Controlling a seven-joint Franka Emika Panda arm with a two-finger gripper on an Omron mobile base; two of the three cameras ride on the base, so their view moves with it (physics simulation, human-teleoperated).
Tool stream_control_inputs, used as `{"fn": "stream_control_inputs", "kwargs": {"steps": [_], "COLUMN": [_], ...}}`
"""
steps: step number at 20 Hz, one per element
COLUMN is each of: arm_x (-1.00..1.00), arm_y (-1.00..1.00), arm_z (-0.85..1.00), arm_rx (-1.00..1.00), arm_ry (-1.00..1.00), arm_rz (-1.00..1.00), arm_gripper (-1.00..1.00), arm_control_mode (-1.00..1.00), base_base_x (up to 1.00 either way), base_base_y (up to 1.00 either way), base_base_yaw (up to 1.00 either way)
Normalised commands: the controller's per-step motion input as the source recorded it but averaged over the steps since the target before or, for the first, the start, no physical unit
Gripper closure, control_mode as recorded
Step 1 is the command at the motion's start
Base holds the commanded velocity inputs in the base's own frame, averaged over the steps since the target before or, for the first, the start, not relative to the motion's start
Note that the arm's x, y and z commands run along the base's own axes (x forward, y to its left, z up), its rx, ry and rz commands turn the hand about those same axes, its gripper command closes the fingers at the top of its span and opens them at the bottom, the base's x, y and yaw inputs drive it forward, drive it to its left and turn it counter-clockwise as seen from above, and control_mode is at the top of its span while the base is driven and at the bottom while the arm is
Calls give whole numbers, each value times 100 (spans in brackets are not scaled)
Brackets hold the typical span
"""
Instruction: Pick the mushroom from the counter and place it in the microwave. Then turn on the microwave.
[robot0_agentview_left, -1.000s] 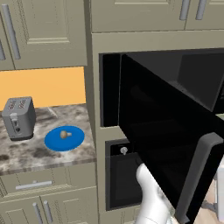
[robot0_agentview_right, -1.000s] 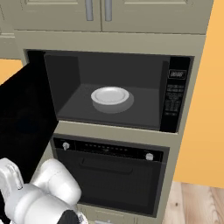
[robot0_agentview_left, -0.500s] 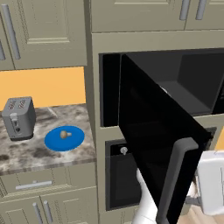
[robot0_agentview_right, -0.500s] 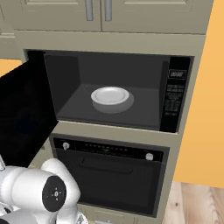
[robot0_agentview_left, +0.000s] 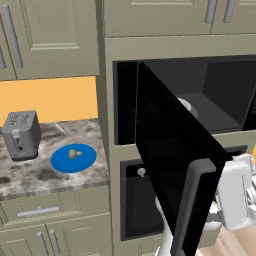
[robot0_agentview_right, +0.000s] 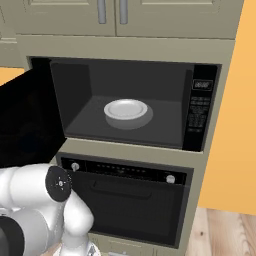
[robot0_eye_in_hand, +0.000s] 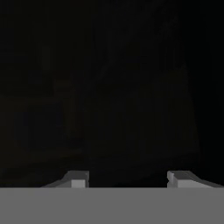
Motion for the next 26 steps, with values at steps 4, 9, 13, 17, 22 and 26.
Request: {"fn": "stream_control_inputs", "kwargs": {"steps": [4,9,13,17,22,26], "arm_x": [0,-5,-9,-16,-17,-2], "arm_y": [7,-8,-16,-20,-20,-16], "arm_z": [0,0,0,-4,-2,-4], "arm_rx": [0,0,0,0,0,-7], "arm_ry": [-7,-1,-1,-8,-23,-26], "arm_rz": [8,5,1,0,0,-10], "arm_gripper": [-100,-100,-100,-100,-100,-100], "arm_control_mode": [-100,-100,-100,-100,-100,-100], "base_base_x": [0,0,0,0,0,0], "base_base_y": [0,0,0,0,0,0], "base_base_yaw": [0,0,0,0,0,0]}}
